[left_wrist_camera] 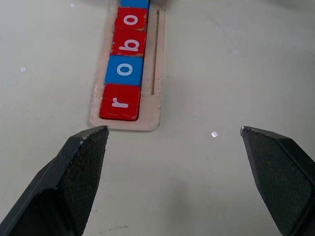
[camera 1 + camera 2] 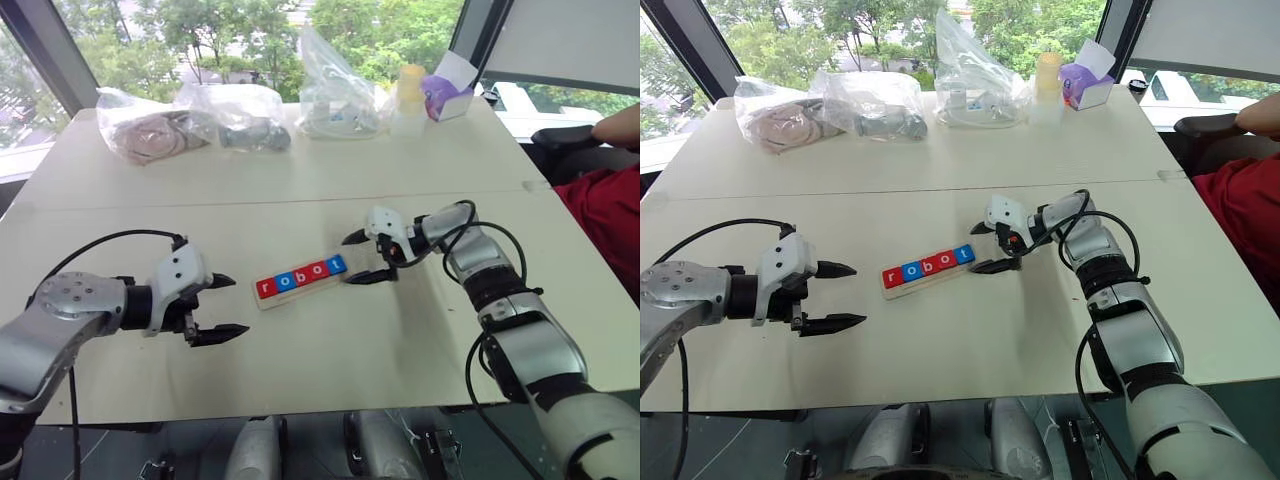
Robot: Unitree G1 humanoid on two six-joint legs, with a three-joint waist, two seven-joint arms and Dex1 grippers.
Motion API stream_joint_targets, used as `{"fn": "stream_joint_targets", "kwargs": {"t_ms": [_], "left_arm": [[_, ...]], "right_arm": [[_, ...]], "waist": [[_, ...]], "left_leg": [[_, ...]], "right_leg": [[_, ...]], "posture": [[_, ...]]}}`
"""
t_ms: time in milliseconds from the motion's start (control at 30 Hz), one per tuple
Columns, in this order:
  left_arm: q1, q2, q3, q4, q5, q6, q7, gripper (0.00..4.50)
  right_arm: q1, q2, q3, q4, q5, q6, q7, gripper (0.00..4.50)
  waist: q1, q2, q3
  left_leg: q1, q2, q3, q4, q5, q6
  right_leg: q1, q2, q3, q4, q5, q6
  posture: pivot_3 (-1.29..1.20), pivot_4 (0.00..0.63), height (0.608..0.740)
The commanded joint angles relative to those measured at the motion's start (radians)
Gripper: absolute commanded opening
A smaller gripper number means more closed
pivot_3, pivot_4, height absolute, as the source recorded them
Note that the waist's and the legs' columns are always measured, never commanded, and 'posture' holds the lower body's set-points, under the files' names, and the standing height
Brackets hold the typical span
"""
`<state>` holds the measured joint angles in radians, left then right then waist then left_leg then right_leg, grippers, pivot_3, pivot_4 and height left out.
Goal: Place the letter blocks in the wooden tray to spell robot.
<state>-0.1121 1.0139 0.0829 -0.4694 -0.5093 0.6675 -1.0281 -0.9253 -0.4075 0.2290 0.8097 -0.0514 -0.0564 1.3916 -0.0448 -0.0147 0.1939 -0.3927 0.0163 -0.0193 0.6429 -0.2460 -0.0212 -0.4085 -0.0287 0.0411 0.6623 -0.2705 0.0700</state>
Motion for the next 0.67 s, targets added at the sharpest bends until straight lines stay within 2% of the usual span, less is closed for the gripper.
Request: {"fn": "stream_joint_targets", "kwargs": {"t_ms": [33,167,333,467,600,667], "left_arm": [[-0.007,-0.004,0.011,-0.007,0.001,-0.009,0.005,4.50],[-0.003,-0.019,0.054,-0.016,-0.039,0.016,0.020,4.50],[0.088,-0.042,0.185,-0.033,-0.108,0.081,0.054,4.50],[0.204,-0.076,0.300,-0.018,-0.106,0.091,0.102,4.50],[0.252,-0.142,0.347,-0.027,-0.121,0.097,0.160,4.50],[0.269,-0.162,0.339,-0.033,-0.122,0.094,0.170,4.50]], "right_arm": [[-0.019,0.011,-0.012,-0.029,0.029,-0.007,-0.001,4.45],[0.002,-0.006,-0.038,-0.084,0.056,0.035,-0.021,4.45],[0.232,-0.089,-0.160,-0.540,0.189,0.351,-0.128,4.45],[0.494,-0.121,-0.287,-0.946,0.278,0.603,-0.303,4.45],[0.711,-0.054,-0.424,-1.196,0.377,0.782,-0.494,4.45],[0.789,-0.050,-0.435,-1.277,0.388,0.818,-0.545,4.45]], "waist": [[0.000,0.000,0.000],[0.000,0.000,0.000],[0.009,0.000,0.000],[0.010,0.000,0.000],[0.008,-0.001,0.000],[0.006,-0.001,0.000]], "left_leg": [[0.000,0.000,0.000,0.000,0.000,0.000],[0.000,0.000,0.000,0.000,0.000,0.000],[-0.001,0.000,-0.002,0.000,0.000,0.000],[-0.002,0.000,-0.002,-0.003,-0.001,0.000],[-0.001,0.000,-0.002,-0.006,0.000,0.000],[0.000,0.001,-0.002,-0.006,0.000,0.000]], "right_leg": [[0.000,0.000,0.000,0.000,0.000,0.000],[0.000,0.000,0.000,0.000,0.000,0.000],[0.000,-0.002,0.000,0.000,0.001,0.003],[-0.001,-0.003,0.000,-0.001,0.000,0.002],[-0.001,-0.003,0.000,-0.003,-0.001,0.000],[-0.001,-0.002,0.001,-0.003,-0.001,-0.001]], "posture": [[0.00,0.150,0.740],[0.00,0.150,0.740],[0.00,0.150,0.740],[0.00,0.150,0.740],[0.00,0.150,0.740],[0.00,0.150,0.740]]}}
